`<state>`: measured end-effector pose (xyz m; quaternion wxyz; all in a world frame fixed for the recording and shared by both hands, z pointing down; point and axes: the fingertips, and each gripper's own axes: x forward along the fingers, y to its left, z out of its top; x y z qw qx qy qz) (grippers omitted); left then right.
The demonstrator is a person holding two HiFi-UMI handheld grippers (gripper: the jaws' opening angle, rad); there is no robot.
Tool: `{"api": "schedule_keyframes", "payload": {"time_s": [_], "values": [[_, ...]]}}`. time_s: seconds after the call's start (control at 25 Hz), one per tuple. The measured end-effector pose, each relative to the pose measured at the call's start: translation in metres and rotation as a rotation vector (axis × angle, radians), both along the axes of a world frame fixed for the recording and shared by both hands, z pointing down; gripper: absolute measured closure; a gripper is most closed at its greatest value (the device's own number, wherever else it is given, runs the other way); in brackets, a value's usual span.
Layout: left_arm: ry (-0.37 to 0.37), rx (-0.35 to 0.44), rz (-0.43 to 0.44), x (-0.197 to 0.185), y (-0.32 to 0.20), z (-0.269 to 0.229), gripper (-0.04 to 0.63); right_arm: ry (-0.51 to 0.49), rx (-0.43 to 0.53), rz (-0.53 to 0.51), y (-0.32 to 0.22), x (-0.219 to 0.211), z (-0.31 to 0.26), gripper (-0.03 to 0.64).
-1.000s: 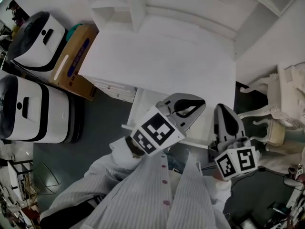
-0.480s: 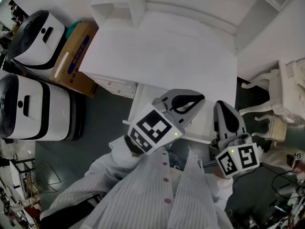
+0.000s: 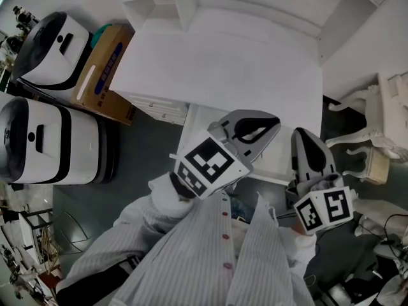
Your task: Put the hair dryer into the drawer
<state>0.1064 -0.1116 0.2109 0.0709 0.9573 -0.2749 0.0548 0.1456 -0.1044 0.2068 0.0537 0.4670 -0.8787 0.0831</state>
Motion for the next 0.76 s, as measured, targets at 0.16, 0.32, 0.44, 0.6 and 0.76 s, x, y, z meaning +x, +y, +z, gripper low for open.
{"api": "schedule_keyframes", "payload": {"time_s": [0.16, 0.32, 0.44, 0.6, 0.76], "values": [[-0.013, 0.036, -0.008, -0.002, -0.006, -0.006, 0.586, 0.004, -0.001, 0.008, 0.003, 0.005, 0.0, 0.604], [-0.022, 0.081, 0.013, -0.003, -0.006, -0.014, 0.586, 0.012, -0.005, 0.019, 0.006, 0.012, -0.002, 0.606], [-0.034, 0.091, 0.037, -0.002, -0.003, -0.013, 0.586, 0.015, -0.014, 0.023, 0.009, 0.015, 0.0, 0.606], [-0.042, 0.061, 0.055, 0.0, -0.006, -0.008, 0.586, 0.013, -0.018, 0.027, 0.007, 0.016, -0.001, 0.606], [-0.038, 0.033, 0.069, 0.0, -0.006, -0.005, 0.586, 0.02, -0.014, 0.034, 0.011, 0.017, -0.004, 0.606]]}}
